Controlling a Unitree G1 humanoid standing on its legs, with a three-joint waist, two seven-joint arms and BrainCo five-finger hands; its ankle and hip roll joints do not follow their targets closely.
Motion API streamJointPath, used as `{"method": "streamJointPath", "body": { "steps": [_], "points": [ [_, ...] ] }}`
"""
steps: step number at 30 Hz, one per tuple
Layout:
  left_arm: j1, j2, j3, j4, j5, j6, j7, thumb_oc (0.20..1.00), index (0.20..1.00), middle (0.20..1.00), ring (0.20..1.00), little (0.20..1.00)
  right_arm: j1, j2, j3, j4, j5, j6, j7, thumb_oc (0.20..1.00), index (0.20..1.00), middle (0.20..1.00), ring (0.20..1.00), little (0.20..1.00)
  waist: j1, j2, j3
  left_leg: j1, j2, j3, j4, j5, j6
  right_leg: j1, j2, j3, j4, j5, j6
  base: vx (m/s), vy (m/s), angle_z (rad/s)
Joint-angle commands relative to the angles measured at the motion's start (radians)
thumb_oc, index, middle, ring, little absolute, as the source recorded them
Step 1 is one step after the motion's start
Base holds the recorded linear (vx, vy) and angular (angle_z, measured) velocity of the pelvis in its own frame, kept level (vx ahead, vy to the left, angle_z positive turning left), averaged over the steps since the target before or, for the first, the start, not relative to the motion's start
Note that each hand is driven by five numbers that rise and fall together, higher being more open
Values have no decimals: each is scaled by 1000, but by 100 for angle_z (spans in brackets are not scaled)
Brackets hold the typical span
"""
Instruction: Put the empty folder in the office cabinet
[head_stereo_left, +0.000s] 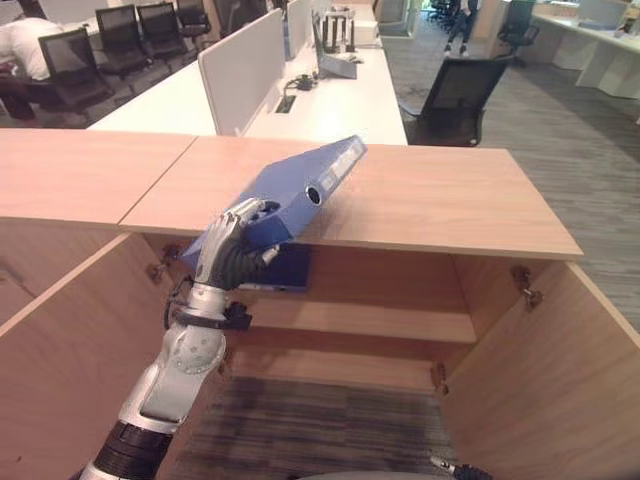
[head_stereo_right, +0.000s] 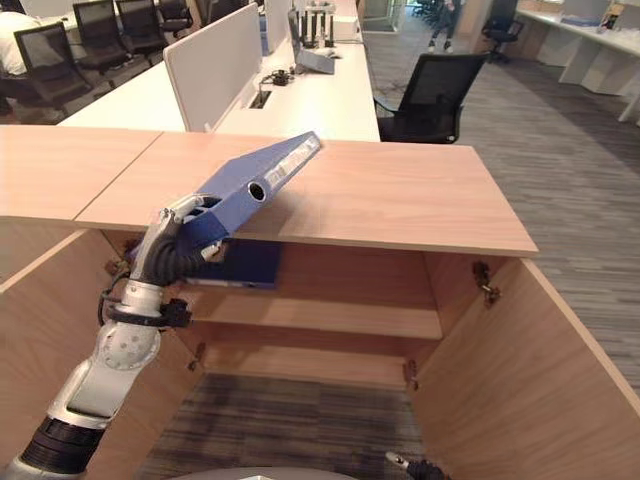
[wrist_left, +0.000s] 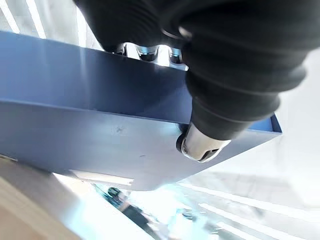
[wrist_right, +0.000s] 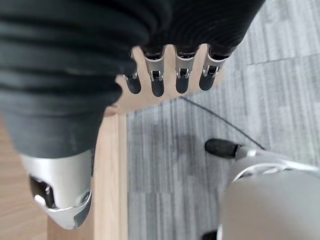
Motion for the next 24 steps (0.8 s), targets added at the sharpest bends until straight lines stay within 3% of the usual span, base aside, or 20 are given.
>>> {"method": "streamJointPath", "body": {
  "steps": [1, 8, 15, 24],
  "points": [
    [54, 16, 14, -21, -434, -38, -152, 200, 200, 200, 200, 200, -77, 21, 42, 40, -59, -16, 42, 1000, 1000, 1000, 1000, 1000, 3, -48, 24, -1, 25, -30, 12, -102, -21, 3, -83, -42, 6, 43, 74, -11, 11, 6],
    [0, 42, 35, -110, -627, -54, -223, 200, 200, 200, 200, 200, -87, 9, 62, 40, -95, -16, 80, 1000, 1000, 1000, 1000, 1000, 16, -52, 25, -7, 21, -46, 12, -101, -24, 10, -86, -59, 6, 43, 75, -11, -7, 11],
    [-93, 78, -40, -155, -837, -46, -311, 200, 200, 200, 200, 200, -108, 9, 84, 52, -111, -18, 104, 1000, 1000, 1000, 1000, 1000, 21, -53, 25, -12, 16, -56, 12, -100, -25, 14, -91, -71, 6, 45, 77, -6, -3, 3],
    [-175, 78, -135, -153, -986, -19, -356, 200, 200, 200, 200, 200, -117, 14, 100, 75, -133, -20, 107, 1000, 1000, 1000, 1000, 1000, 13, -52, 25, -8, 13, -60, 12, -101, -21, 18, -91, -75, 6, 47, 79, 0, 0, 0]
  ]
}}
